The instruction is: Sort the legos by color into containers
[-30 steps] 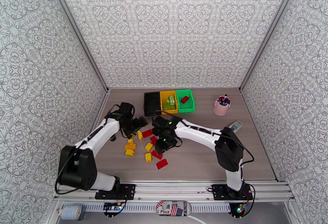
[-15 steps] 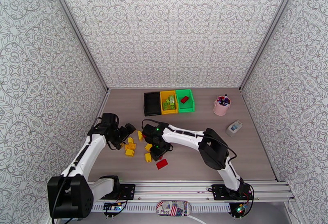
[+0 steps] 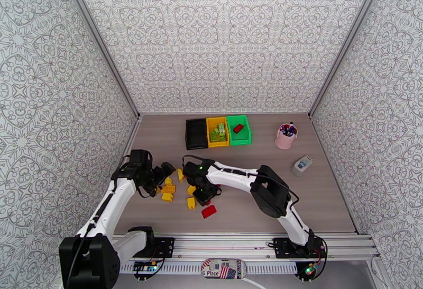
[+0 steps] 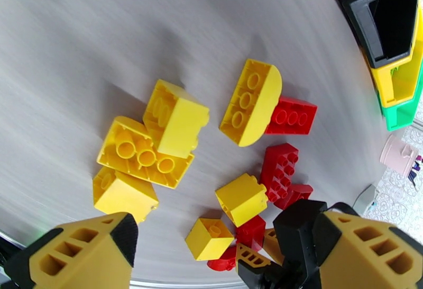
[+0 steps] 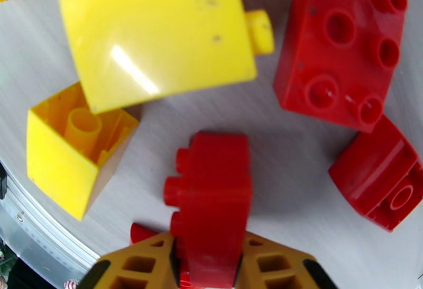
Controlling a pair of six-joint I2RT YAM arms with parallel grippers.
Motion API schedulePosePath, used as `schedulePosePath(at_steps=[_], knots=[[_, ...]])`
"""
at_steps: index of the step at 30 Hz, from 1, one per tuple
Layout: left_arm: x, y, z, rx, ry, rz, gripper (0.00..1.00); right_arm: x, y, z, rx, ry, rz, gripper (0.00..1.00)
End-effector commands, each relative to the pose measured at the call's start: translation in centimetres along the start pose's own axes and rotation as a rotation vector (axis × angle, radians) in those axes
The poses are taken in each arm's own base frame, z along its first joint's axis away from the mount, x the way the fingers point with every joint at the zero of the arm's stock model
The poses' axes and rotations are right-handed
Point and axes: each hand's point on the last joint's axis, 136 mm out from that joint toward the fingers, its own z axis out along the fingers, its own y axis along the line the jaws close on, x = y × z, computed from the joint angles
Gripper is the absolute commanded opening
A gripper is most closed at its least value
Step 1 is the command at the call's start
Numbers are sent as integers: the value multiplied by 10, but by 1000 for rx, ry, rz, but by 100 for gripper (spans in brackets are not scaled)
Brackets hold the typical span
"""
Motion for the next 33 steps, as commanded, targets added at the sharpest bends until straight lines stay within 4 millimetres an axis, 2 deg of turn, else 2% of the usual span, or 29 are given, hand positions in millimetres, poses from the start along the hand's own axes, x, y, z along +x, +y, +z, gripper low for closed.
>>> schedulePosePath(at_steps=[1,8,14,18,24,29,33], knots=[[7,-14,4,8,40,49,94,-8,-3,-15,17,-74,20,23],[20,-55,22,74,86,128,94,-8,-17,-43,41,-148,83,15],[29,-90,36,122,116,193,94,-9,-55,-76,27,-231,212,15],[37,-115,50,138,143,242,94,-8,-96,-91,14,-264,345,15],[61,-168,76,204,214,352,94,-20,-173,-118,-46,-350,616,15],[78,-219,94,245,261,481,94,-45,-230,-146,-90,-426,763,16],[67,-253,103,297,267,480,94,-72,-270,-165,-149,-492,835,16]])
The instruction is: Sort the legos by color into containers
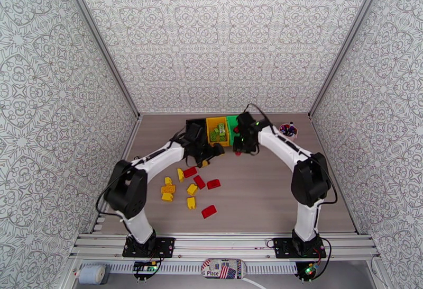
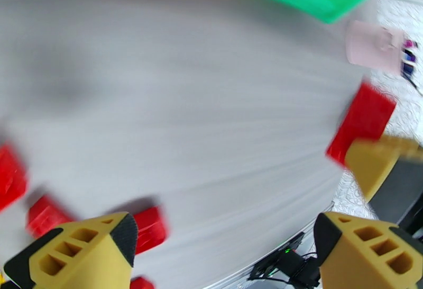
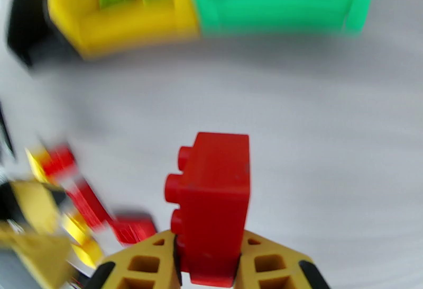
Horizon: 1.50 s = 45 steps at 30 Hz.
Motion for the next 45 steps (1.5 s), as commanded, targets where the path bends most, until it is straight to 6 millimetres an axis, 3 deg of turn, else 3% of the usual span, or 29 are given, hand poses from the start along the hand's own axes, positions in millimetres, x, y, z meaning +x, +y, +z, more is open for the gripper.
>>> schedulePosePath(at_steps=[1,7,10,13,16,19,23,30,35,41,45], knots=[[-26,-25,2,81,-13,27,94,-36,4,0,-74,-14,78,16],[-74,-46,-5,139,-51,11,93,-92,0,3,-109,-58,131,19],[-87,-50,-10,148,-61,11,93,-110,-2,8,-137,-66,160,21],[-90,-49,-12,141,-62,13,93,-126,-2,10,-174,-81,184,26],[-88,-44,-13,118,-59,18,93,-133,-4,12,-198,-87,204,37],[-83,-37,-15,92,-58,24,93,-135,-5,11,-208,-92,208,47],[-76,-26,-16,56,-54,29,93,-133,-4,7,-216,-89,198,51],[-57,-3,-22,-62,-29,98,91,-120,-4,-8,-208,-83,179,52],[-36,17,-30,-176,1,185,88,-96,-3,-17,-181,-59,145,53],[-4,37,-33,-299,64,342,82,-44,-2,-17,-141,7,88,54],[19,49,-25,-389,123,490,78,6,-11,-11,-124,62,88,54]])
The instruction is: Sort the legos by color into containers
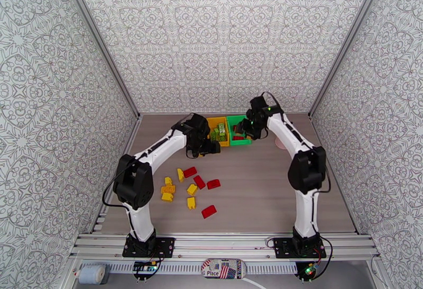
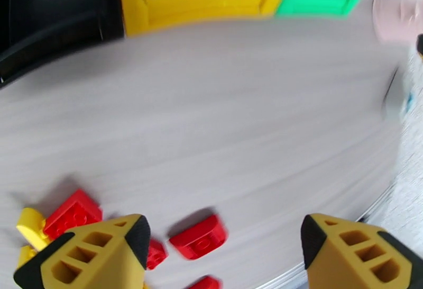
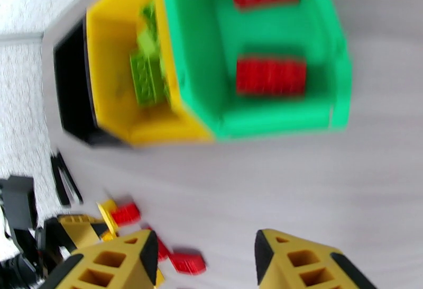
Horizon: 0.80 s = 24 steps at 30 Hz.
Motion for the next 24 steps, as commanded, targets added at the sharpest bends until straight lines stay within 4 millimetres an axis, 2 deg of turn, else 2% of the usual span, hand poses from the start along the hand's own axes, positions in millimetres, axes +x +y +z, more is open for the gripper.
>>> schedulePosePath(at_steps=[1,6,12,18,24], knots=[[29,8,6,-111,67,185,77,33,-10,3,16,17,-20,53],[55,5,24,-184,121,354,76,94,-39,10,43,70,39,53],[76,7,46,-249,194,476,77,148,-61,2,48,79,106,54],[87,5,63,-245,237,534,78,184,-80,-10,64,72,159,55],[95,8,80,-260,272,539,77,205,-96,-18,76,65,200,56]])
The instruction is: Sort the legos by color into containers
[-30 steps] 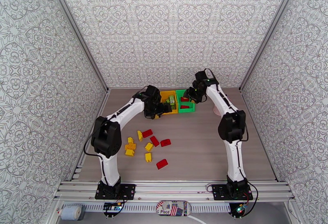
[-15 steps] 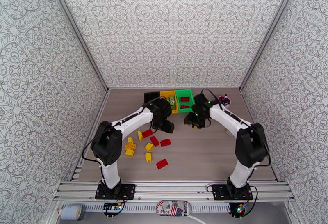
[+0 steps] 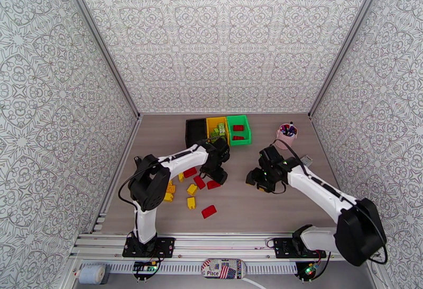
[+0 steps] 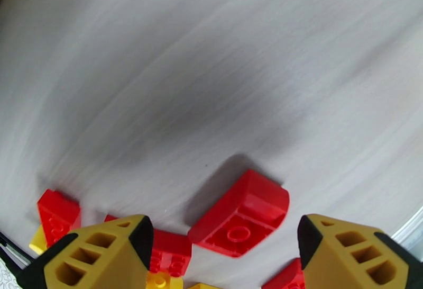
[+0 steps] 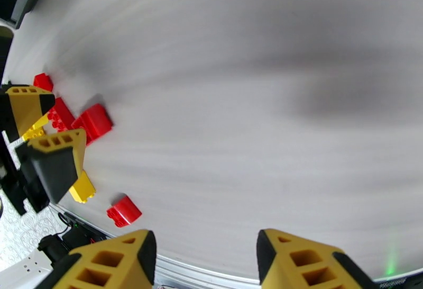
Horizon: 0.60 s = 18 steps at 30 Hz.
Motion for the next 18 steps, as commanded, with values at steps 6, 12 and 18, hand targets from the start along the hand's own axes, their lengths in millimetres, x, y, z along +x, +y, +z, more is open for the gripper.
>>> schedulePosePath(at_steps=[6,12,18], knots=[[15,-11,23,-22,56,55,75,5,-9,-5,11,-31,42,56],[22,-4,32,-73,90,20,69,3,-5,-2,0,-29,42,56],[26,5,35,-128,106,-14,57,1,-3,1,-6,-26,41,56]])
